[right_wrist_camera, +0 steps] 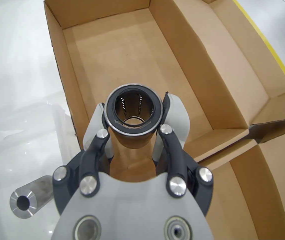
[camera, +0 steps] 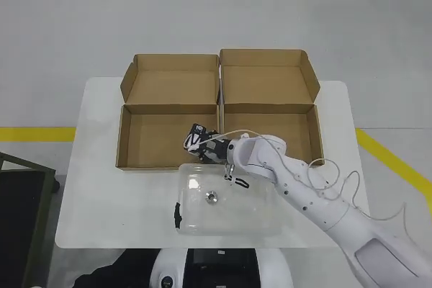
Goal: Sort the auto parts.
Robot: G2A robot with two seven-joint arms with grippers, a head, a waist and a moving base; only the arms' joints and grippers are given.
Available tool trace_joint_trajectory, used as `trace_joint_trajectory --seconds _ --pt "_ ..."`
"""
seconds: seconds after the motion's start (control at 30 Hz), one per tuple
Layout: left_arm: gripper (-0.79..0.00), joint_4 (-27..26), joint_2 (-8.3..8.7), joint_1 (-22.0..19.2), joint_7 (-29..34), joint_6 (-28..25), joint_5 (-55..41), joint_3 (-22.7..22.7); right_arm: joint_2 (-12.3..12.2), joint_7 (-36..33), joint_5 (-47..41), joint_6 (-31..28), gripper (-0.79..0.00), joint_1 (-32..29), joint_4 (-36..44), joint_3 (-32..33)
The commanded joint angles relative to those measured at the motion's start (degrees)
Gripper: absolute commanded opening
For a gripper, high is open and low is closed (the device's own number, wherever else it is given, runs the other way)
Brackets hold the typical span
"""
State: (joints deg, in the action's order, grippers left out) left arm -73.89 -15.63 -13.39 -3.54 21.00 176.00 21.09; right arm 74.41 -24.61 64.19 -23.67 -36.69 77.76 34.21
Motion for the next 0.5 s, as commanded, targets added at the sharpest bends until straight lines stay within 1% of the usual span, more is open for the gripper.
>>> trace_joint_trajectory --seconds 0.0,0.1,0.2,0.27,0.33,0.47 --pt "0.000 0.0 0.00 0.0 0.0 0.0 0.0 0.0 0.4 -0.2 0.1 0.0 -0.610 0.2 -1.2 -0.2" --pt "0.000 0.0 0.00 0.0 0.0 0.0 0.0 0.0 1.0 -0.1 0.3 -0.2 -0.603 0.5 -2.5 -0.5" --pt "0.000 0.0 0.00 0.0 0.0 0.0 0.0 0.0 1.5 -0.1 0.5 -0.4 -0.576 0.7 -3.4 -0.7" --pt "0.000 0.0 0.00 0.0 0.0 0.0 0.0 0.0 1.8 -0.3 0.7 -0.6 -0.508 0.9 -3.9 -0.9" --pt "0.000 0.0 0.00 0.0 0.0 0.0 0.0 0.0 2.1 -0.6 0.9 -0.9 -0.471 0.9 -4.4 -1.0" --pt "0.000 0.0 0.00 0.0 0.0 0.0 0.0 0.0 2.6 -0.6 1.3 -1.3 -0.431 1.0 -5.5 -1.0"
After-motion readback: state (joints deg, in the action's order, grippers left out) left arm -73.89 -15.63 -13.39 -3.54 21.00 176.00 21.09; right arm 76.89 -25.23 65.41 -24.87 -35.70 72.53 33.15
